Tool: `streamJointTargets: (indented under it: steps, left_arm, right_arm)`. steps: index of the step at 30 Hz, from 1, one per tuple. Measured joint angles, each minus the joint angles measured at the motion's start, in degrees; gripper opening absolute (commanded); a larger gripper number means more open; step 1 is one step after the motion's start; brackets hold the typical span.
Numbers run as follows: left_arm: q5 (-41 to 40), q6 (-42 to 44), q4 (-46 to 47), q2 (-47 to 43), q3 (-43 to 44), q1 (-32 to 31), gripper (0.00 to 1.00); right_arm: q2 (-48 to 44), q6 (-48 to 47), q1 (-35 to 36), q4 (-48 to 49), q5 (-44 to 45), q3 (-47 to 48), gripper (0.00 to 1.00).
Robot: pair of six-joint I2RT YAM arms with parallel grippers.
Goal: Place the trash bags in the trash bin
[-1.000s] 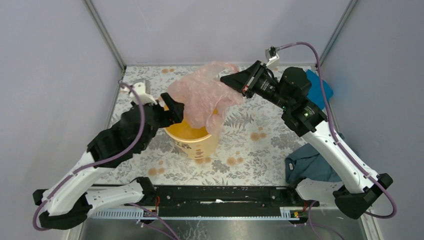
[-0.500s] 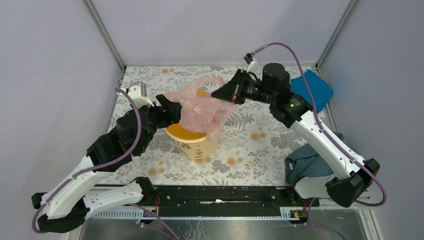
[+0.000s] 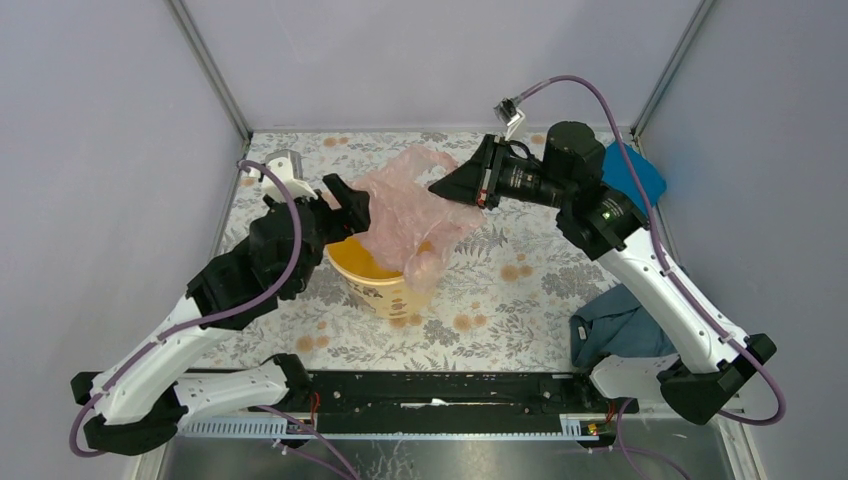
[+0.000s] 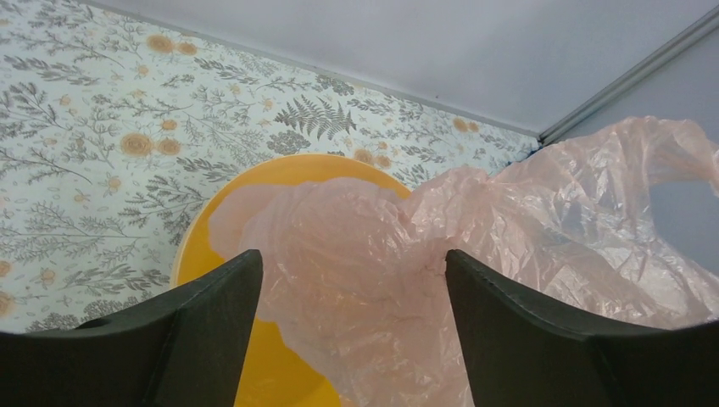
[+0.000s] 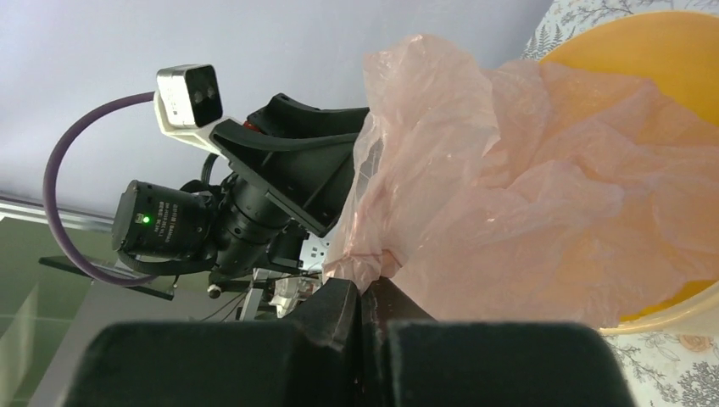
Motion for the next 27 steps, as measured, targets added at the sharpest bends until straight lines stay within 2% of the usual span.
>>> streamJointTargets:
  steps: [6,9,14,17,21,22,27]
  left_arm:
    - [0.98,-0.61,0.39,0.35,-2.4,0.0,0.73]
    - [2.23,-2.36,0.92,1.01,-6.34,1.38,0.59]
    - [9.2,-6.23,2.51,4.59,-14.71,7.04,0.57]
    - [12.74,-7.72,1.11,4.5,-18.45,7.69,0.69]
    - [15.21,-7.15,-0.33,0.2,-17.16,7.69,0.96]
    - [15.89,-6.45,-1.01,-1.31,-15.8,7.69,0.98]
    - [19.28,-2.12,-2.95,-5.31,-4.2,7.8,0.99]
  right_arm:
    - [2.54,2.08,-0.07,1.75,-3.19,1.97,0.0]
    - [5.62,4.0,-0.24,4.02,-5.49,2.47,0.0]
    - [12.61,5.92,-0.74,5.7,-8.57,4.22,0.0]
    - [15.72,6.08,-0.79,6.01,-8.92,4.28,0.0]
    - [17.59,5.22,-0.79,6.56,-8.68,4.28,0.0]
    - [17.79,4.74,-0.79,6.88,-8.52,4.28,0.0]
    - [18.27,1.38,-0.76,7.69,-7.23,4.28,0.0]
